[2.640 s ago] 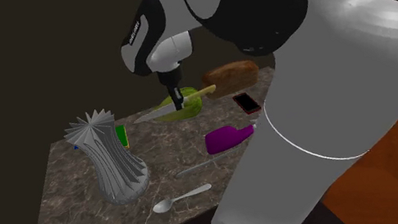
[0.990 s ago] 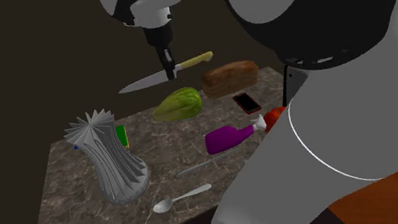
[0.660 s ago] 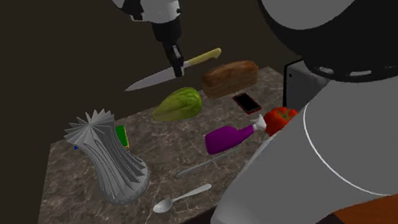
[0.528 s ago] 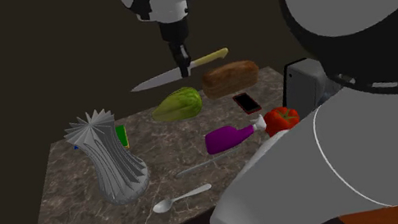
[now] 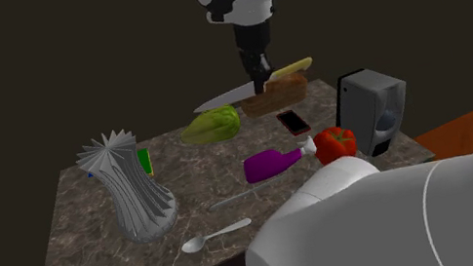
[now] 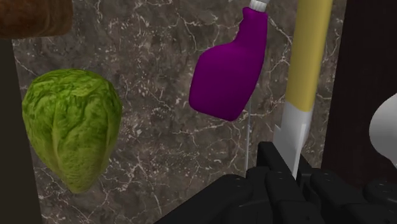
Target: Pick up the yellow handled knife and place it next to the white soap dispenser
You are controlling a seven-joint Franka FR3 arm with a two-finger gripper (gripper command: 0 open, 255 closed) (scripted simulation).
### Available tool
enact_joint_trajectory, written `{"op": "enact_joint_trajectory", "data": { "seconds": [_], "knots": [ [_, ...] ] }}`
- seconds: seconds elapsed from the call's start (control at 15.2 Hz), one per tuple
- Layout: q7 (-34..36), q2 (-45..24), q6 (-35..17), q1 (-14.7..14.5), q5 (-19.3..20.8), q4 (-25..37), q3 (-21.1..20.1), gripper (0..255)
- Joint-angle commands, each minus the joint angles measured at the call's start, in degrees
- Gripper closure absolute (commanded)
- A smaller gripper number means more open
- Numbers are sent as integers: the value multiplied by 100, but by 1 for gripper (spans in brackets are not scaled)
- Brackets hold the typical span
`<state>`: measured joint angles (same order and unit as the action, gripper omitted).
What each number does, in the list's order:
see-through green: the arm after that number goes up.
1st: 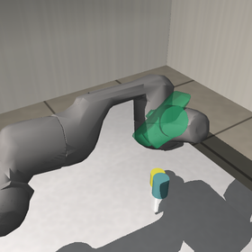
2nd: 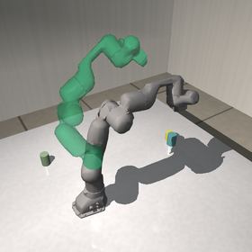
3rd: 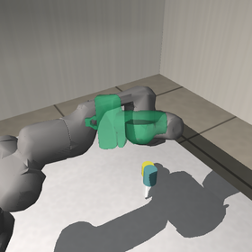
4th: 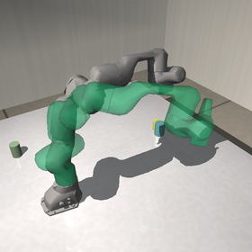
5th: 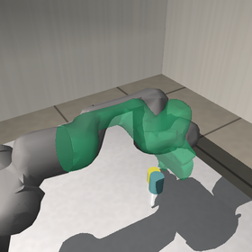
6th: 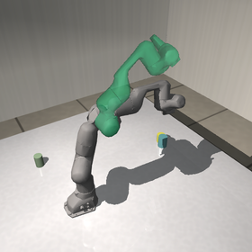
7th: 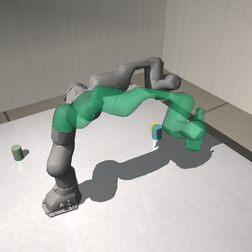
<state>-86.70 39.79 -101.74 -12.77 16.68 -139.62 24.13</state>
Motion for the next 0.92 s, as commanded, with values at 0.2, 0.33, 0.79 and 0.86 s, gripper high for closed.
{"op": "enact_joint_trajectory", "data": {
  "seconds": [0.2, 0.33, 0.79, 0.86],
  "knots": [
    [-460, 803, 354, 452, 413, -382, 250, 255],
    [-681, 1082, 508, 641, 587, -471, 377, 255],
    [-1569, 1860, 1023, 1298, 1226, -565, 900, 255],
    [-1706, 1944, 1090, 1384, 1322, -551, 986, 255]
  ]
}}
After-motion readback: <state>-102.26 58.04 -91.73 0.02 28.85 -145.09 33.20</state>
